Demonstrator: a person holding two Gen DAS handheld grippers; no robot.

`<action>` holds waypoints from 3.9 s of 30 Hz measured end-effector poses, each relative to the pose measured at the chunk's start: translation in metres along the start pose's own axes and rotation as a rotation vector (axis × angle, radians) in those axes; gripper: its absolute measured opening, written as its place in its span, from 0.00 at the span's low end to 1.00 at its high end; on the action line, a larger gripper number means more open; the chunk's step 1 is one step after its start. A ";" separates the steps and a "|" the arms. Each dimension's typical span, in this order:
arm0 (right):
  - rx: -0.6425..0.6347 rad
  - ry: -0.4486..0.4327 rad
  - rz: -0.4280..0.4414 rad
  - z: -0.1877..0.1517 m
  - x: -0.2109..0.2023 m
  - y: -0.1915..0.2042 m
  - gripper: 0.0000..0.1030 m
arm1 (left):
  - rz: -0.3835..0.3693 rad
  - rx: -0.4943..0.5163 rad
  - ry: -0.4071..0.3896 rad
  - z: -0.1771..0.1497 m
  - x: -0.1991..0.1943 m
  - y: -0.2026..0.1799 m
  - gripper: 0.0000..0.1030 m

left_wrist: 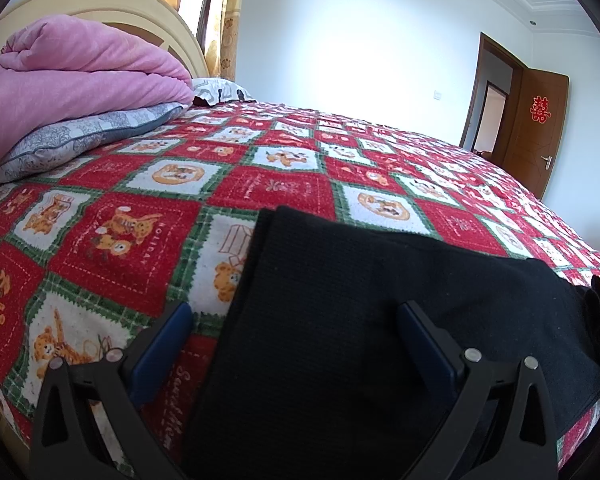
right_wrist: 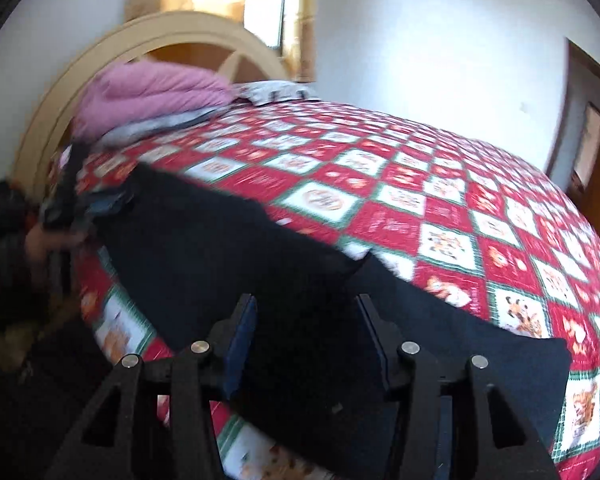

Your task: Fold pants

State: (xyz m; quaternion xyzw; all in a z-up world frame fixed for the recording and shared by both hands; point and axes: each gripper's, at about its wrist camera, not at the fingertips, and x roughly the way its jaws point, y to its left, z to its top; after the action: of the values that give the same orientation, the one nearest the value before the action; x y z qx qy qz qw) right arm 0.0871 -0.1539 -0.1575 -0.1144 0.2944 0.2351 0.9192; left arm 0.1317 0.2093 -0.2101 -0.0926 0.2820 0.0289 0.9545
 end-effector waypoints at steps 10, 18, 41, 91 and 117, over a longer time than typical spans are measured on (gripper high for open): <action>-0.038 0.140 -0.024 -0.005 0.064 0.006 0.52 | 0.017 0.009 0.033 0.006 -0.009 0.010 1.00; 0.010 0.082 -0.005 0.005 0.014 -0.013 0.52 | 0.025 -0.003 0.044 0.000 -0.007 0.016 1.00; 0.025 0.169 -0.057 -0.036 0.029 -0.025 0.54 | 0.073 -0.007 0.087 0.001 -0.013 -0.007 0.66; 0.338 0.221 -0.234 -0.047 -0.076 -0.167 0.55 | -0.664 0.118 0.054 0.096 -0.128 -0.245 0.22; 0.650 0.188 -0.182 -0.082 -0.084 -0.226 0.55 | -0.563 0.530 0.319 -0.019 -0.047 -0.429 0.23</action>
State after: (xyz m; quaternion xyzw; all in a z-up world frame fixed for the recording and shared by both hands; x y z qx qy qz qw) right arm 0.0999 -0.4079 -0.1570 0.1374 0.4257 0.0347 0.8937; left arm 0.1284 -0.2151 -0.1313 0.0794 0.3879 -0.3212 0.8603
